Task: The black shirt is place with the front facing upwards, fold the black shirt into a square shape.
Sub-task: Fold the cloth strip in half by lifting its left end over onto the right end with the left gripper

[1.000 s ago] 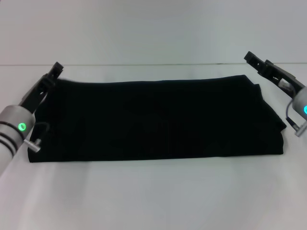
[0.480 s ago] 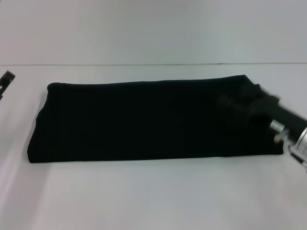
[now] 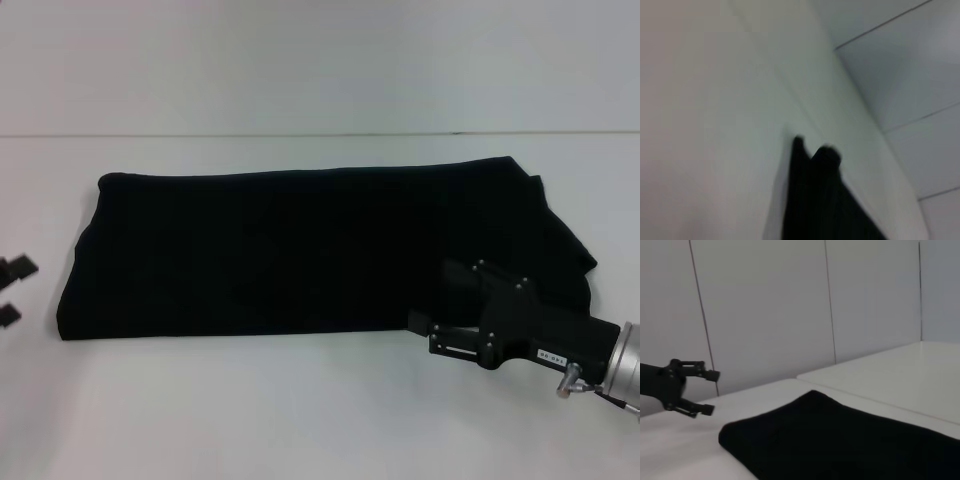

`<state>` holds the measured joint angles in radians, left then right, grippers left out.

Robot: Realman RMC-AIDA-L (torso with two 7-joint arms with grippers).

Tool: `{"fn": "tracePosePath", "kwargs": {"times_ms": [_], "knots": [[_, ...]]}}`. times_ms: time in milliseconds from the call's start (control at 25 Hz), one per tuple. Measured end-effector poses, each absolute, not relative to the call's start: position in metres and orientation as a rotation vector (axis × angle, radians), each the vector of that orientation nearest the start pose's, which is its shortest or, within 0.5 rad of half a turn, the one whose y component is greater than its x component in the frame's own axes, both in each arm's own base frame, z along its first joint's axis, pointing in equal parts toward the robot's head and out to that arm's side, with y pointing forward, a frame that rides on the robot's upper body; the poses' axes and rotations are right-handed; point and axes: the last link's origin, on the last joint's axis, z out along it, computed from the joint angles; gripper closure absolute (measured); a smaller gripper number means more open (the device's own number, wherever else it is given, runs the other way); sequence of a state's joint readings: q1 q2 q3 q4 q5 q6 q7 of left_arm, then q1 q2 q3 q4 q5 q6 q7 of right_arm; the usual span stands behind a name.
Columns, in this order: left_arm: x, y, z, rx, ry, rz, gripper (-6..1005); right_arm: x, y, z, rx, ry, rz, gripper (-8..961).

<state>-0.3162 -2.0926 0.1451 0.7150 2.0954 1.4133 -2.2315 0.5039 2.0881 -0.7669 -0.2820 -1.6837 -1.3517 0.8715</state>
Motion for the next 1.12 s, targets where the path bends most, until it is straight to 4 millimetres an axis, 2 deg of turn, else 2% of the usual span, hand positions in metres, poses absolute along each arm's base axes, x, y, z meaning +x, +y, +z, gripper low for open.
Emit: {"fn": "tracePosePath", "kwargs": {"times_ms": [160,480,1120], "knots": [[-0.393,0.267,0.068,-1.468,-1.968,-1.003,50,0.284,0.316,-0.057,-2.514,0.482,0.748,31],[-0.388,0.279,0.059,-1.472,-2.133,-0.87,50,0.283,0.317,-0.061,-2.518,0.485,0.741,30],[-0.392,0.289,0.048,-1.381,-2.182,-0.872,64,0.284,0.316,-0.062,-2.512,0.486,0.736,30]]}}
